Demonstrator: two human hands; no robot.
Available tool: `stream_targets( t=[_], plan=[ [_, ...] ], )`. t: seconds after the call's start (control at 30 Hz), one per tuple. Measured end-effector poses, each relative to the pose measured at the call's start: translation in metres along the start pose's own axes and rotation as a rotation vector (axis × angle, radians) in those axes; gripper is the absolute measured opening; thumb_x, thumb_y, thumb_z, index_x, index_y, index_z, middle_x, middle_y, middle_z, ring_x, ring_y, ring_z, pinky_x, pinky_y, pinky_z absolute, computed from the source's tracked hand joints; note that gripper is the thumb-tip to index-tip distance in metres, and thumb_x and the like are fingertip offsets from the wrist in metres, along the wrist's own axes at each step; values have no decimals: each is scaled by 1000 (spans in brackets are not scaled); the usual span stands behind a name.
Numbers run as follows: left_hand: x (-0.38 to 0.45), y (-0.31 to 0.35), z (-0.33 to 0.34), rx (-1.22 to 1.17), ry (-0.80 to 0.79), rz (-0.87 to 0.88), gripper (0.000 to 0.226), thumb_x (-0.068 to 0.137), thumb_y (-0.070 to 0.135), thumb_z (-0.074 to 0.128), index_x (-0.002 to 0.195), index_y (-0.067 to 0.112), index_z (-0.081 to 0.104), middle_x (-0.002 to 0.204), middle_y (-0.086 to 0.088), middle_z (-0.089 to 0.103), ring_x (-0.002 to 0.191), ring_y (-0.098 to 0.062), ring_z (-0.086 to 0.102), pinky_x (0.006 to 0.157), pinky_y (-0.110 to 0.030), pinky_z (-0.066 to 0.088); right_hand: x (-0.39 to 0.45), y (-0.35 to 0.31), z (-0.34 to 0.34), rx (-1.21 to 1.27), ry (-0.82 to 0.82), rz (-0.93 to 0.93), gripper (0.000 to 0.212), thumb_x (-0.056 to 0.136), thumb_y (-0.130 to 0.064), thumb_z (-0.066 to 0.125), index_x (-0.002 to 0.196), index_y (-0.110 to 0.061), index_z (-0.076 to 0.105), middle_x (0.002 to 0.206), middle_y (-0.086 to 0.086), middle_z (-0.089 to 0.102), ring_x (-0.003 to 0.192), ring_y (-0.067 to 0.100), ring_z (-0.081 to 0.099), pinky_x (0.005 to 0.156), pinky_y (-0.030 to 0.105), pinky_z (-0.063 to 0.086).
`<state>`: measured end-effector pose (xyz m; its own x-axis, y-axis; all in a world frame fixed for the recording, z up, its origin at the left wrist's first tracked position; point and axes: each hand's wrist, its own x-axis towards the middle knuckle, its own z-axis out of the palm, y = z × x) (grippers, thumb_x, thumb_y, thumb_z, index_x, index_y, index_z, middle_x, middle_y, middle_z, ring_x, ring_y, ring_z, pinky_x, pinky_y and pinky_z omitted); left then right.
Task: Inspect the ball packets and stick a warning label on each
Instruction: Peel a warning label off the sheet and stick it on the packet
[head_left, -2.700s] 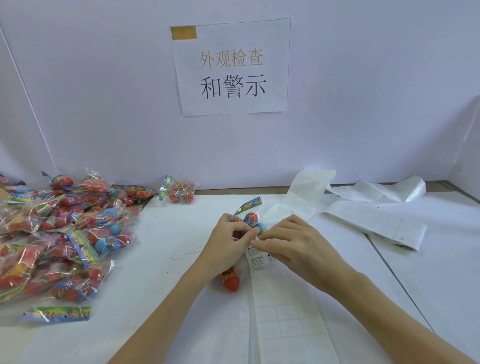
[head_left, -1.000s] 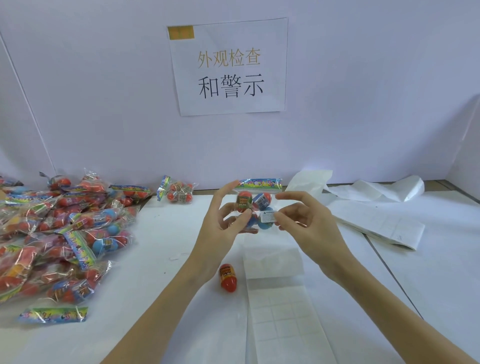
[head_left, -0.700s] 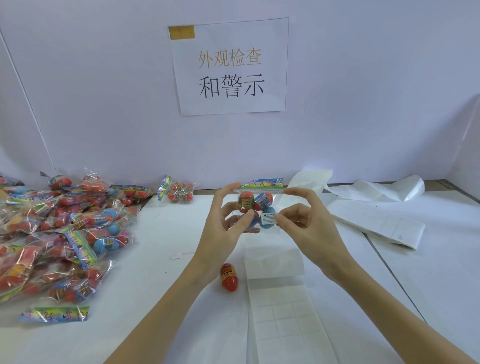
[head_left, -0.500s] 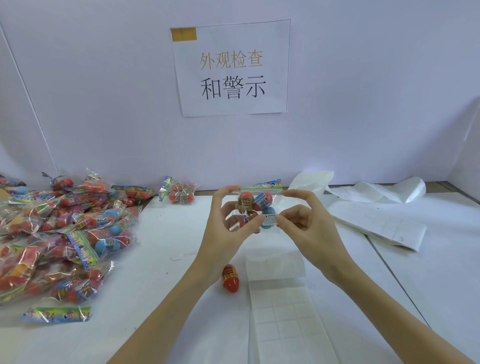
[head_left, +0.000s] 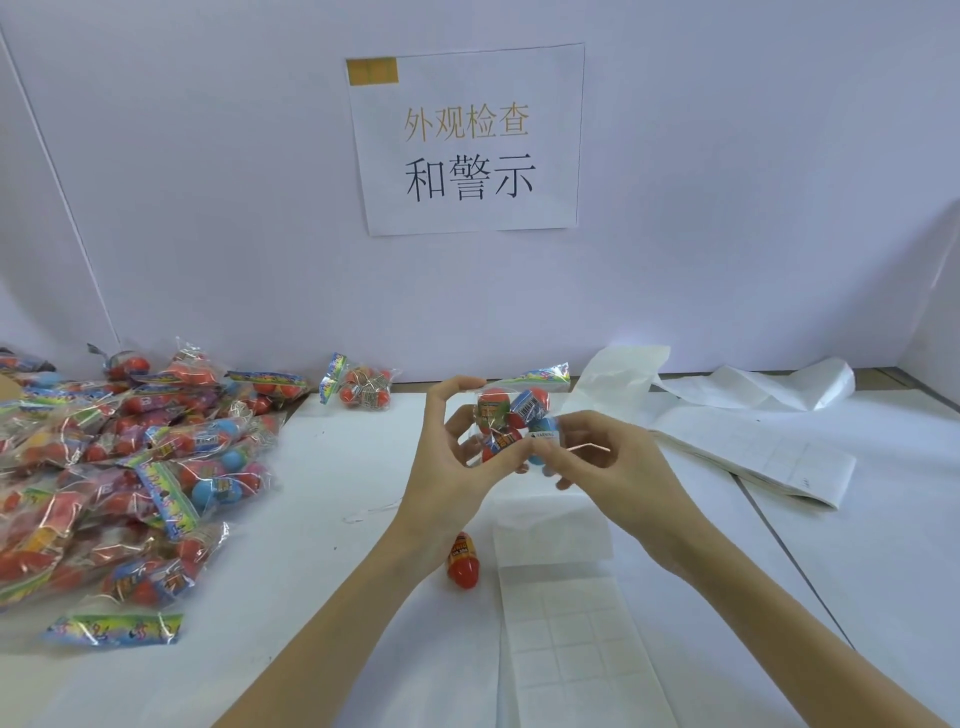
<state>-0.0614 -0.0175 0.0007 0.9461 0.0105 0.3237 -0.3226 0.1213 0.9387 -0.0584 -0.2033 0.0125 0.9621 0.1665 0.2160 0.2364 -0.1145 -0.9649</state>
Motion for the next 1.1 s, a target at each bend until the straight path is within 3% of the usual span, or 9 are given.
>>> stream_targets(
  t=[0.1,0.23,0.47,0.6,0.7,0.77,0.93,1.03,1.1],
  plan=[
    [-1,1,0,-23,-45,-32,75,74,29,95,133,36,50,124,-3,72,107,-33,74,90,-44,62,1,3,-9,237,-130,76,20,86,-28,82,100,-14,77,100,10,77,90,20,72,80,21,56],
    [2,2,0,-78,-41,-43,73,76,21,94,132,36,50,126,-4,72,110,-32,73,90,-45,62,4,5,-19,541,-287,177,25,96,-20,68,114,-7,78,123,17,74,106,22,71,94,21,54],
    [-4,4,2,23,-50,-52,62,88,38,81,140,35,46,122,-2,73,108,-28,74,84,-33,61,3,0,-10,157,-171,173,52,78,-45,83,114,-9,73,100,11,78,85,19,73,74,21,56],
    [8,3,-13,15,156,-65,33,106,45,52,137,33,51,117,-5,72,101,-21,72,78,-32,61,13,-20,-53,521,-119,142,41,82,-42,82,107,-10,80,102,4,71,77,14,64,66,18,54],
    [27,-8,-37,374,344,-84,17,104,28,61,121,27,61,119,-2,65,105,-20,64,84,-32,57,13,-32,-92,1284,-423,4,59,96,-55,68,145,-23,60,132,3,60,99,13,63,81,20,49],
    [45,-22,-59,745,331,-100,27,102,22,63,129,21,61,132,-5,57,122,-23,54,101,-36,48,13,-36,-105,1489,-610,18,84,97,-77,46,163,-28,31,144,4,49,110,17,60,91,25,45],
    [92,-38,-107,1431,119,-84,54,105,35,54,157,28,41,163,-12,28,155,-31,16,120,-45,30,16,-23,-93,1318,-630,49,72,104,-68,44,152,-14,50,119,6,63,95,19,60,89,28,46],
    [108,-46,-122,1575,90,-155,50,107,49,45,156,39,41,167,-8,22,156,-33,13,123,-51,26,16,-21,-84,1129,-334,61,51,98,-56,65,131,-18,71,96,-6,62,73,10,56,67,22,51],
    [112,-51,-125,1566,85,-237,50,106,51,47,151,29,48,165,-7,24,152,-39,22,120,-53,30,15,-21,-79,1054,-200,86,42,94,-51,70,120,-19,76,89,-8,58,68,8,50,61,20,47]
  ],
)
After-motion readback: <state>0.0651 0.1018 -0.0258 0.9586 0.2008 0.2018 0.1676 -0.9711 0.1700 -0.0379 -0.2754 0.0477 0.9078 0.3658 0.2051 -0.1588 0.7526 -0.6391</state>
